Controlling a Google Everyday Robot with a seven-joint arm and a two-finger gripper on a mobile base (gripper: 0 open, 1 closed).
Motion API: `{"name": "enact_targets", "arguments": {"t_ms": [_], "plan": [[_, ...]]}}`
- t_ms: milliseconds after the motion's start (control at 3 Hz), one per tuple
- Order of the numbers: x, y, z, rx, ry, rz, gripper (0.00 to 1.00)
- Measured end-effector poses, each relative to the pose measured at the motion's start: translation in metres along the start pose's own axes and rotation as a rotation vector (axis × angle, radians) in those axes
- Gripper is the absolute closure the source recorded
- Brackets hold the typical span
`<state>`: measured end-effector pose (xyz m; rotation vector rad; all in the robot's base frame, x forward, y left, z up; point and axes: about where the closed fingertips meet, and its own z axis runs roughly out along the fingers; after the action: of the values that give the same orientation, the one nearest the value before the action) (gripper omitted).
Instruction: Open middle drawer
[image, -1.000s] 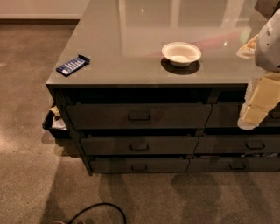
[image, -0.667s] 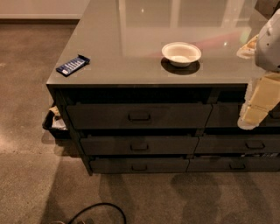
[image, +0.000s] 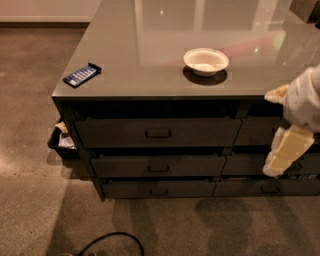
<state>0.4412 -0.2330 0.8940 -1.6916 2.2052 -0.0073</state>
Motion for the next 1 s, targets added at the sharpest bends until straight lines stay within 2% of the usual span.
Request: {"name": "enact_targets", "arguments": {"t_ms": [333,667,1000], "plan": [[0.040,0.025,0.069,-0.033,-0.091,0.047,0.00],[0.060,0.033,0.137,-0.027,-0.235,0.098,0.00],[0.052,0.006,0.198,0.025,-0.357,0.104,0.00]]}}
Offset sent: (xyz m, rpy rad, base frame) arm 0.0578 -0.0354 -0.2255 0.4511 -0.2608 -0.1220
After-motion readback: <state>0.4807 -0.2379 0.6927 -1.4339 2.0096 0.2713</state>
